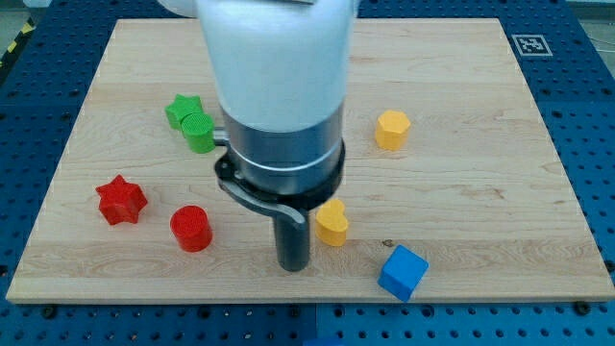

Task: Slide the heart slightly up diagonal to the hexagon

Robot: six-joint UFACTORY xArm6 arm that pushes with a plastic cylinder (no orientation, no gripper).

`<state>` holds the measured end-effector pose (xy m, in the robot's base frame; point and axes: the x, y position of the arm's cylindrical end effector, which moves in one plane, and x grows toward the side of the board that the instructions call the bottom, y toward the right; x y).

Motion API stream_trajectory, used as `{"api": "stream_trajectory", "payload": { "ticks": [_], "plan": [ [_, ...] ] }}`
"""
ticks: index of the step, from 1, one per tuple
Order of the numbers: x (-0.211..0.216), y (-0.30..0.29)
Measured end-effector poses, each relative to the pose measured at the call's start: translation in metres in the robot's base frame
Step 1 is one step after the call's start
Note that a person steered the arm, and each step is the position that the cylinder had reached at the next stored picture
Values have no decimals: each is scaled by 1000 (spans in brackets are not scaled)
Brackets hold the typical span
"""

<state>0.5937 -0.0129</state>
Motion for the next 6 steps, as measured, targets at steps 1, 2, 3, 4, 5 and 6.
{"api": "stream_trajectory", "payload": {
  "ticks": [1, 2, 3, 4, 5, 6],
  "plan": [
    [-7, 29],
    [-36, 56],
    [-51, 62],
    [-44, 38],
    [-58, 14],
    [-87, 50]
  ]
}}
